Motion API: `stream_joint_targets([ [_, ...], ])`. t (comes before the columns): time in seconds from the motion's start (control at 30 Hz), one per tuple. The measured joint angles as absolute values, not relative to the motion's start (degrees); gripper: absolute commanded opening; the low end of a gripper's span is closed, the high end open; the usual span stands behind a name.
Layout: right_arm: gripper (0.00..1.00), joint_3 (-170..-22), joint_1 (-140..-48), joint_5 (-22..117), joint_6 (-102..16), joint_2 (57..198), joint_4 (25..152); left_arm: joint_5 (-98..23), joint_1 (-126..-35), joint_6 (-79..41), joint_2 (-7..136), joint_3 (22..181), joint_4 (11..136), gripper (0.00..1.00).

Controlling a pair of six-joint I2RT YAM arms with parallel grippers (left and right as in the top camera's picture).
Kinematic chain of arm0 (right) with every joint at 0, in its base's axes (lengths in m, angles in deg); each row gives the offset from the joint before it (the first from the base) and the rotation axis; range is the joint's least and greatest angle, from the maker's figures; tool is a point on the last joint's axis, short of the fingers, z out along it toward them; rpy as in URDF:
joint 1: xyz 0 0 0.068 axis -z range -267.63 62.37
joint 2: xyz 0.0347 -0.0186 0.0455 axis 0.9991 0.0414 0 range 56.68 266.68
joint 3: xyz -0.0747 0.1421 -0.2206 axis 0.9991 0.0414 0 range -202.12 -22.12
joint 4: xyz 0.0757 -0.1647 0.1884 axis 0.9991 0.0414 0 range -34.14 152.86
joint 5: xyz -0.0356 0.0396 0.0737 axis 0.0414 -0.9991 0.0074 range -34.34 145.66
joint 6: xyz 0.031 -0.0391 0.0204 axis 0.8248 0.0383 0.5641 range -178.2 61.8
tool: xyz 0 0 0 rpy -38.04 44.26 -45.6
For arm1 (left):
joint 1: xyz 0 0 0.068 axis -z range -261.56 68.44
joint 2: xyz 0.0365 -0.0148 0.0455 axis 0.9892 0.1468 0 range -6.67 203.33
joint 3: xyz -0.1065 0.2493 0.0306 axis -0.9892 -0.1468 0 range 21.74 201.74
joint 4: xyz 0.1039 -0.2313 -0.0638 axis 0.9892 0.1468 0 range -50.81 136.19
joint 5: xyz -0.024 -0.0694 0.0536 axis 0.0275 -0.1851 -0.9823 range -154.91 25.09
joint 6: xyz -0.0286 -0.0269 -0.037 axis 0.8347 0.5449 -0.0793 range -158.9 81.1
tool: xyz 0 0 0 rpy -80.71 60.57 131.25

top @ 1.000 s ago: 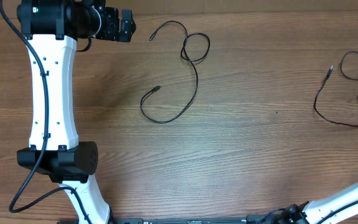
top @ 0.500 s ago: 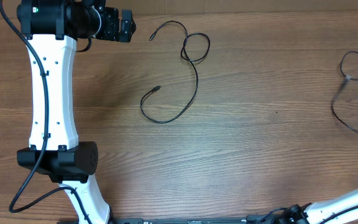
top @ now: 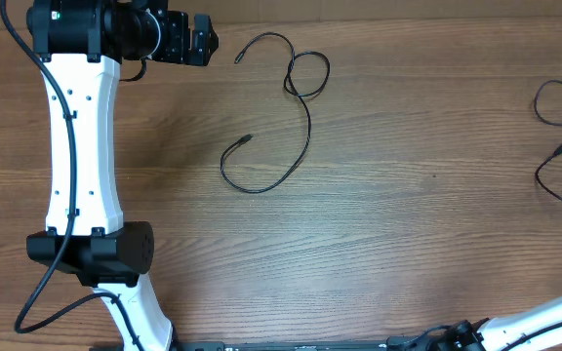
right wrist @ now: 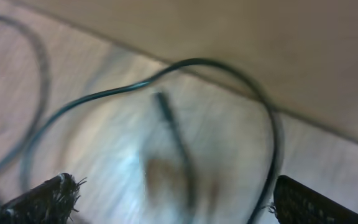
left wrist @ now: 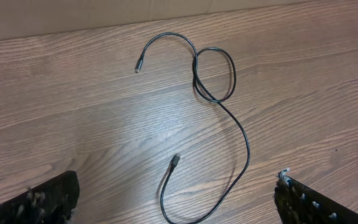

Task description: Untangle cables

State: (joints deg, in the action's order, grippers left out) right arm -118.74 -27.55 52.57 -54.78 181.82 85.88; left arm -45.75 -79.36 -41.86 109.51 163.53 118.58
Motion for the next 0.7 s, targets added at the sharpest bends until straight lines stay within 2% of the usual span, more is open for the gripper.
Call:
stream_joint_targets([
  [0.2,1.00,-120.4,-35.6,49.0,-53.0,179.0,87.3,-45.4,-79.4,-41.9,109.5,163.5,118.5,1.00],
  [0.43,1.00,-122.1,-50.7,45.3,-52.2,175.1,93.4,-45.4,-79.4,-41.9,109.5,163.5,118.5,1.00],
  [0.67,1.00,-122.1,-62.9,29.4,-51.5,175.2,96.1,-45.4,-79.4,-41.9,109.5,163.5,118.1,1.00],
  [0.7,1.00,-122.1,-67.3,29.0,-50.5,175.3,95.0,-45.4,-79.4,-41.9,109.5,163.5,117.9,1.00],
])
